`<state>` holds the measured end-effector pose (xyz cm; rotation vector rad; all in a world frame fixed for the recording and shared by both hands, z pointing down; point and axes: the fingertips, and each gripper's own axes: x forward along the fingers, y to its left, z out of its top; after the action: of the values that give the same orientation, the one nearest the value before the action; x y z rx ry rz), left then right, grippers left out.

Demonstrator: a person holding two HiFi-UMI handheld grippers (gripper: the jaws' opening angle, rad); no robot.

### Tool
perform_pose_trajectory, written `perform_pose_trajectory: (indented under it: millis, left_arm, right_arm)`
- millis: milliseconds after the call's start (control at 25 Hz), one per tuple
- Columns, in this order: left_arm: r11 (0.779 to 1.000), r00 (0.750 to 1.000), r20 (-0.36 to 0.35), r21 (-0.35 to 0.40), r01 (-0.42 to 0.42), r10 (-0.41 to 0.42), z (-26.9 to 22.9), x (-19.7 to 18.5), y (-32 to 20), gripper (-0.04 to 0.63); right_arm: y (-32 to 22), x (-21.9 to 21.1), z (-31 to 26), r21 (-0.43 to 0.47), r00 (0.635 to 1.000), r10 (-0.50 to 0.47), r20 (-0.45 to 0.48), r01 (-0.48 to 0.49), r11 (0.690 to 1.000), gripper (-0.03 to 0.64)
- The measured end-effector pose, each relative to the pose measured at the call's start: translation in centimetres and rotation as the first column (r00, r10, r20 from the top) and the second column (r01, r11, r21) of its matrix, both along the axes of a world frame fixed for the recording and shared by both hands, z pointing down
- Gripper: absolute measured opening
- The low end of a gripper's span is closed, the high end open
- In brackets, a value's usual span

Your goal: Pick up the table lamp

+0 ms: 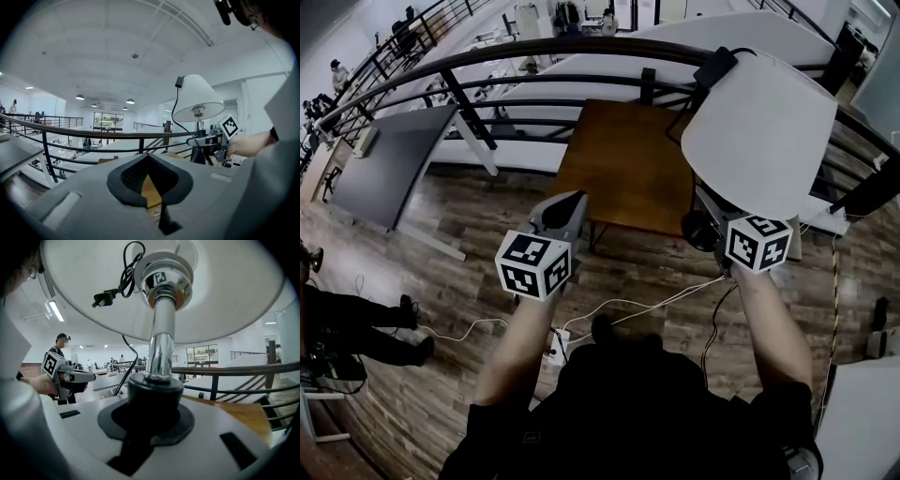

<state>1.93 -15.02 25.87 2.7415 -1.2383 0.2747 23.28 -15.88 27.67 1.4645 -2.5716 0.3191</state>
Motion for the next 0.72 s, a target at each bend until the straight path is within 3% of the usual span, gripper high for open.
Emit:
perform_pose_trajectory:
  millis: [720]
  left_arm:
    - [1.000,1.000,0.006,-0.002,-0.008,0.008,0.5,0.1,-0.8,0.006]
  right_arm:
    - [-0.7,-0.9,0.2,0.021,0.999,0.002,-0.040,-0.001,1.000,0.086]
